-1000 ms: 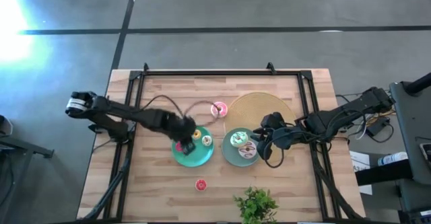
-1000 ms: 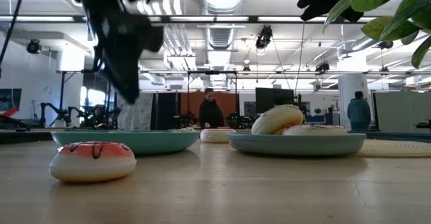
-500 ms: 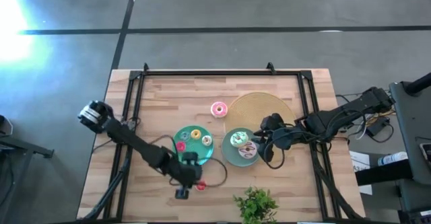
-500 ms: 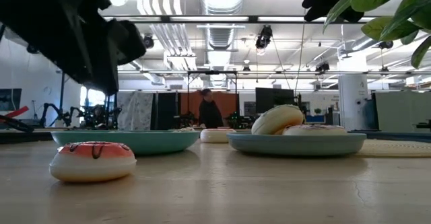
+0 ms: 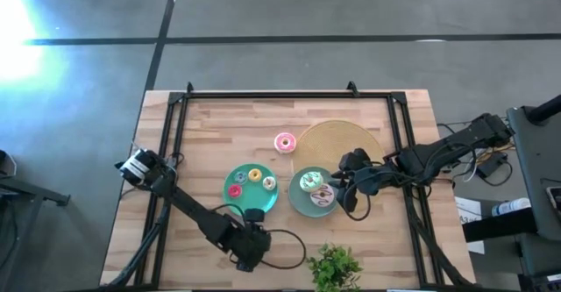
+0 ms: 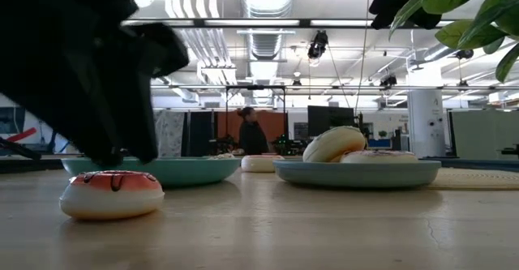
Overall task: Pick & Place donuts
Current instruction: Put the small orange donut on the blue plate
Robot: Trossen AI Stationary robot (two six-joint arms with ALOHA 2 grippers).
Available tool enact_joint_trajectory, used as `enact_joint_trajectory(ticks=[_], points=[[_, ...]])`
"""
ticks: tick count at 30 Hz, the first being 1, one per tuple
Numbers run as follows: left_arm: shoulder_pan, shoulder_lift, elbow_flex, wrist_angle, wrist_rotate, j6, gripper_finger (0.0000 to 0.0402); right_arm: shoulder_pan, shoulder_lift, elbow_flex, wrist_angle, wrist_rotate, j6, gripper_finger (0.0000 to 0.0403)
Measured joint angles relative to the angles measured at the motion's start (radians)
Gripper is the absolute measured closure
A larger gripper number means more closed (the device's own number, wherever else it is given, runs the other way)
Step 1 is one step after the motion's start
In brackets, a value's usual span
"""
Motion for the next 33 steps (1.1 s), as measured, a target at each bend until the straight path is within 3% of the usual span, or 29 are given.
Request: enact_joint_trajectory(ticks=[15,25,29,33], points=[[-0.051,0.002,-0.005,0.012,-0.023,-0.065,0.0294,0.000,0.000,-0.007,0.000,-0.005,-0.002,0.0277],[-0.051,0.101,0.009,0.038,-0.050,-0.076,0.0296,0.000,0.000,-0.014,-0.013,-0.005,0.006,0.0274],[-0.050,0.106,0.041,-0.028,-0.051,-0.092,0.0321,0.000,0.000,-0.021,-0.023,-0.005,0.007,0.0273],[-0.040,0.091,0.090,-0.172,-0.067,-0.100,0.0379,0.000,0.000,-0.024,-0.022,-0.005,0.009,0.0278]])
